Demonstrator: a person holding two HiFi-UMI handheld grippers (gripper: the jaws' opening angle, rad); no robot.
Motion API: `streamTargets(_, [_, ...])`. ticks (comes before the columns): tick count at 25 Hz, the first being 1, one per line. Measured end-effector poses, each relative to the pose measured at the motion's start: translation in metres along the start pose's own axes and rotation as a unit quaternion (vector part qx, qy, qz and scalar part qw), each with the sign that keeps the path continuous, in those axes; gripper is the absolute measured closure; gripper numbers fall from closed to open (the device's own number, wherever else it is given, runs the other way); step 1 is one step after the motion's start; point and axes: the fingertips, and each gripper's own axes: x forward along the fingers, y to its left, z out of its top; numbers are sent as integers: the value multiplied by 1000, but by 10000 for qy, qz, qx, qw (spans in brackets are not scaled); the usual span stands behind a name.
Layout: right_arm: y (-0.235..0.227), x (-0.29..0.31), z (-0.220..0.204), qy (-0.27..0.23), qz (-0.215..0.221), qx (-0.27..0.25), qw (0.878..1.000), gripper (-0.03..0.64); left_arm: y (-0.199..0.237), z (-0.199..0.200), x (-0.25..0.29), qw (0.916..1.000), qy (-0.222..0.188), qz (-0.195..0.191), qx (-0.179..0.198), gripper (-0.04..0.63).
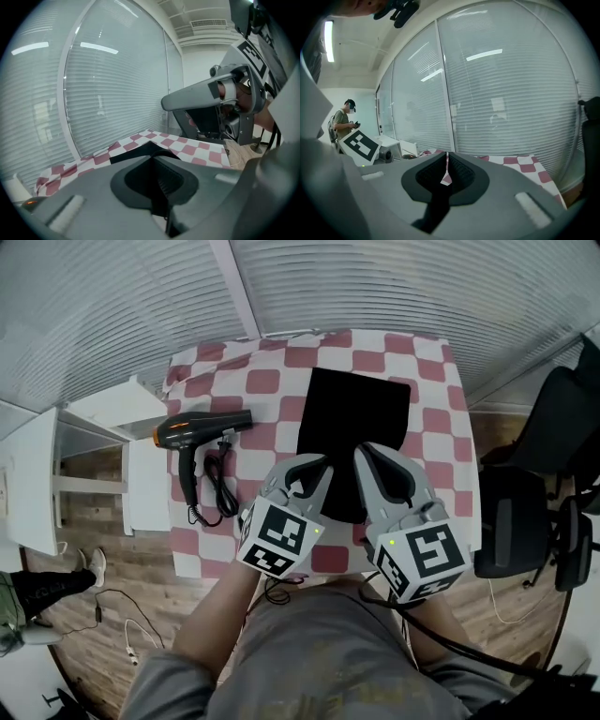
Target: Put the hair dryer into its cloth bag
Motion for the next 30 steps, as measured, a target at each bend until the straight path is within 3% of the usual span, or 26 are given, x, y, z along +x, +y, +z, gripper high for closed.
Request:
streamTargets(8, [15, -16, 11, -249, -460, 12, 9986, 580, 18, 16, -10, 9986, -56, -498, -140, 581])
streamTargets(22, [67, -26, -44, -48, -1276, 612, 9899, 589, 29, 5, -19, 9889, 24, -1486, 20, 581])
streamTargets(30, [114, -38, -61, 21, -1106, 762, 9909, 588, 29, -1, -32, 9865, 187, -1588, 345, 581])
